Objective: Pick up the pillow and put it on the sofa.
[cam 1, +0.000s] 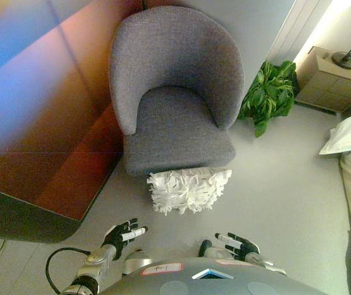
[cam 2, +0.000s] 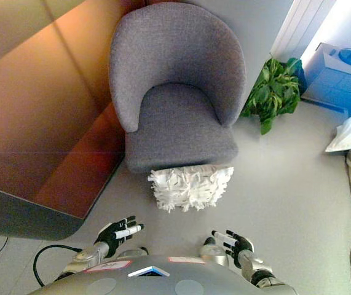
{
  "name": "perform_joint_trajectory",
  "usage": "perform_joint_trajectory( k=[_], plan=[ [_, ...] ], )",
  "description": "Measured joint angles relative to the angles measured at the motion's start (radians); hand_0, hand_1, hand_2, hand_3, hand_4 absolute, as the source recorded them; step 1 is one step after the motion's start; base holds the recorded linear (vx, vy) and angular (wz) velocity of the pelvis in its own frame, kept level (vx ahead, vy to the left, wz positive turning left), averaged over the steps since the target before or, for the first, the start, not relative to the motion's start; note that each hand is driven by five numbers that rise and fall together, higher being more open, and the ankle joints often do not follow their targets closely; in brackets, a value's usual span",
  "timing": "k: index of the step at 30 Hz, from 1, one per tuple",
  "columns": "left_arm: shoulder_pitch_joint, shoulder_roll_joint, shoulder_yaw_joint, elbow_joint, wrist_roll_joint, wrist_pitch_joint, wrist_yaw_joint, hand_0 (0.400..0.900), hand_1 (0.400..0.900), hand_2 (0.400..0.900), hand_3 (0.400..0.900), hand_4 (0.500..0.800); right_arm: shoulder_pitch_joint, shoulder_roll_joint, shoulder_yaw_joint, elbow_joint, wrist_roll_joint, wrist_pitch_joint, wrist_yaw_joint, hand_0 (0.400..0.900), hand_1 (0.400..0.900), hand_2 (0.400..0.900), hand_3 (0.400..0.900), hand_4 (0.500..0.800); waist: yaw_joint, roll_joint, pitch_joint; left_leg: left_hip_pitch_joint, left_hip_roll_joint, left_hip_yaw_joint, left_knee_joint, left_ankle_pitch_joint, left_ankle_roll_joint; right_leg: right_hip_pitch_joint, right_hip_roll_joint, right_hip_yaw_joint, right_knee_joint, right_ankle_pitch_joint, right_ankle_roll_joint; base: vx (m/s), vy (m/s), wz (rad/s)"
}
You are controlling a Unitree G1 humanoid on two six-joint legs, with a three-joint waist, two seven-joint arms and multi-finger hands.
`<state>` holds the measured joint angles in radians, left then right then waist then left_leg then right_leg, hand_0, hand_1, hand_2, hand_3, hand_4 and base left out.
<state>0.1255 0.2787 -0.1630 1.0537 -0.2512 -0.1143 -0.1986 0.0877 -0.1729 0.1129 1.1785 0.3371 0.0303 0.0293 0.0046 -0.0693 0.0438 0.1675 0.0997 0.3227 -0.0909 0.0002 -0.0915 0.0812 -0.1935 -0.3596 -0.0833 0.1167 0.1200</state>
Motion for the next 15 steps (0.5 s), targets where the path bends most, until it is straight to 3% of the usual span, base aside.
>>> perform_joint_trajectory(
  k=[11,15],
  plan=[
    [-0.012,-0.001,0.0,-0.001,-0.021,-0.001,0.007,0.9,0.9,0.9,0.9,0.8,-0.005,0.0,0.0,-0.001,0.0,-0.002,0.0,0.9,0.9,0.9,0.9,0.8,0.0,-0.002,0.031,0.008,0.001,0.0,0.0,-0.001,0.0,0.009,0.0,-0.002,-0.002,0.0,0.0,0.03,-0.026,-0.01],
    [-0.012,0.0,0.0,-0.003,0.005,-0.023,0.025,0.9,0.9,0.9,0.9,0.8,-0.004,0.0,0.0,-0.005,0.0,-0.025,-0.001,0.9,0.9,0.9,0.9,0.8,0.0,-0.004,0.042,0.012,0.002,0.003,0.0,-0.001,0.0,0.011,0.002,0.001,-0.002,-0.001,0.0,0.04,-0.066,-0.07]
  ],
)
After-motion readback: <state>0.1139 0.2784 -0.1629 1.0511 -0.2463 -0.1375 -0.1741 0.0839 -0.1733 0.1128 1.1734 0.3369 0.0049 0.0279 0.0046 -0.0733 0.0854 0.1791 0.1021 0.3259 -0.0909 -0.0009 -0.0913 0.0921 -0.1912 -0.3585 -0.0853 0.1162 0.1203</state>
